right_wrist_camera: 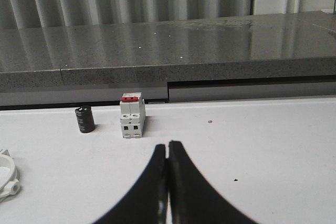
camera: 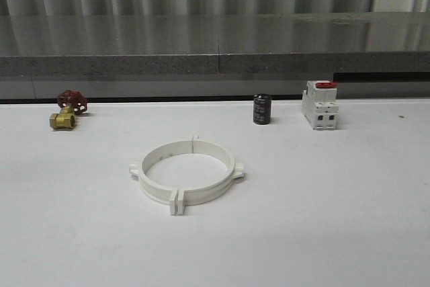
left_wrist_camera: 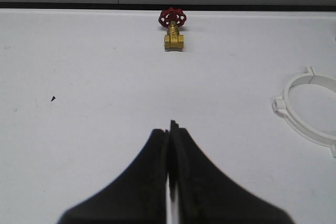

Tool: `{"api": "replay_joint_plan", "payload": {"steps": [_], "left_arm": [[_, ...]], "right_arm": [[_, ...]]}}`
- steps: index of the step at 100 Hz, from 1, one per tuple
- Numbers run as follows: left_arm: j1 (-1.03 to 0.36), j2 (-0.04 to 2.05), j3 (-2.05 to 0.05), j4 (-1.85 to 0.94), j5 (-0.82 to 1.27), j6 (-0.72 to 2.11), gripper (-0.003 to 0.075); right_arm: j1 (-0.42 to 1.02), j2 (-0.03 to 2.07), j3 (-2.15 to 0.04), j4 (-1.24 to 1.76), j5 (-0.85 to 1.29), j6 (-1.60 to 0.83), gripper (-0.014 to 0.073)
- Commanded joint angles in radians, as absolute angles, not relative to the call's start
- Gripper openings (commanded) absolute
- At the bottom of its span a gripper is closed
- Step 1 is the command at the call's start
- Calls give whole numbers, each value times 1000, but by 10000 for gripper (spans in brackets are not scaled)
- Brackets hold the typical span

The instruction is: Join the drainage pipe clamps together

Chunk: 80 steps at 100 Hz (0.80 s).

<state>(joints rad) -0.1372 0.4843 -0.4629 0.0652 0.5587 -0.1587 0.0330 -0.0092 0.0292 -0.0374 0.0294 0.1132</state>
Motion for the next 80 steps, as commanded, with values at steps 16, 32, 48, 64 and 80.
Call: {"api": "replay_joint_plan", "payload": {"steps": [16, 32, 48, 64, 80], "left_arm": [[-135, 486, -493, 65, 490, -170, -20], [-135, 486, -493, 65, 479, -170, -20], [-135, 466, -455, 65, 329, -170, -20], [-135, 392, -356, 65, 143, -170, -20], [-135, 279, -236, 42, 59, -170, -20]], "right_arm": [[35, -26, 9, -45, -57, 113, -67], [35, -26, 9, -45, -57, 113, -67], [35, -26, 9, -45, -57, 113, -67], [35, -26, 9, -45, -57, 113, -67], [35, -26, 9, -45, -57, 113, -67]]}}
